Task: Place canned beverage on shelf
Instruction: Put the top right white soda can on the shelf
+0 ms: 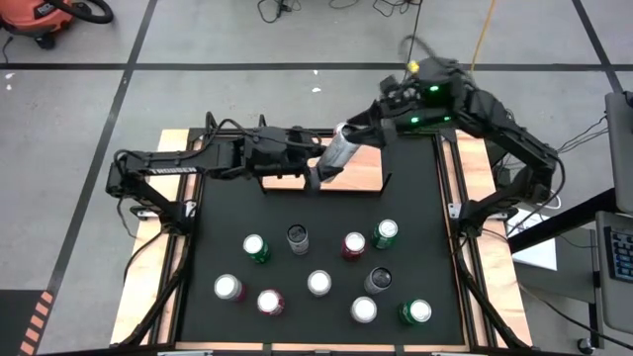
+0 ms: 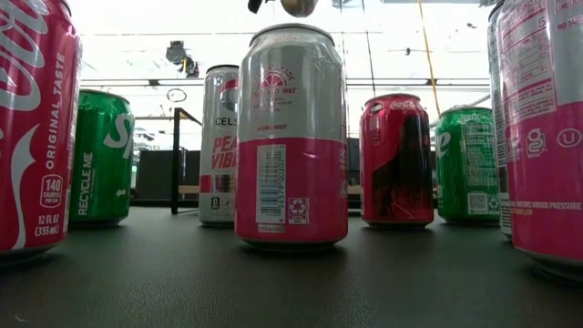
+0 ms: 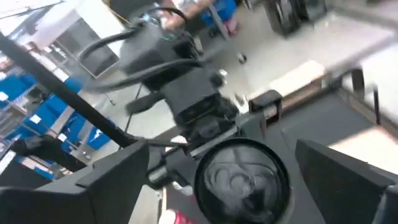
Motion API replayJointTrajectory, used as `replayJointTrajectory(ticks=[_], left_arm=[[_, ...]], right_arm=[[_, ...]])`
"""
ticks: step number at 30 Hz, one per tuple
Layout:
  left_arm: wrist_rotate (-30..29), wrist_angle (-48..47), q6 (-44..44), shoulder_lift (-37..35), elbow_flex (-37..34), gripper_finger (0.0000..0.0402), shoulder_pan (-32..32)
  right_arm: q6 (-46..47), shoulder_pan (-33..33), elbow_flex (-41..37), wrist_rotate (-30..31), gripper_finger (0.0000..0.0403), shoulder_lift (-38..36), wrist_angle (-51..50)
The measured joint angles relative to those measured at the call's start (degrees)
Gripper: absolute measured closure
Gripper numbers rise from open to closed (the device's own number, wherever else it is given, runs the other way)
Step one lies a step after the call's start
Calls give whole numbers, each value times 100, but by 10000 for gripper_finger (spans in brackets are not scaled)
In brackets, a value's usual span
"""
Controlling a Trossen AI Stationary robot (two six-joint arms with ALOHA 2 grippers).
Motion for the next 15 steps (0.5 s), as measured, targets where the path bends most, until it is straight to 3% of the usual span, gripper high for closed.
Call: replayJointTrajectory(ticks=[9,15], left_arm=[[1370,1475,-972,-80,188,162,156],[1420,2441,-1213,-90,214,162,183]], right_arm=[[-463,11,-8,19,22,-241,-461],[-586,216,-15,20,23,-242,-580]])
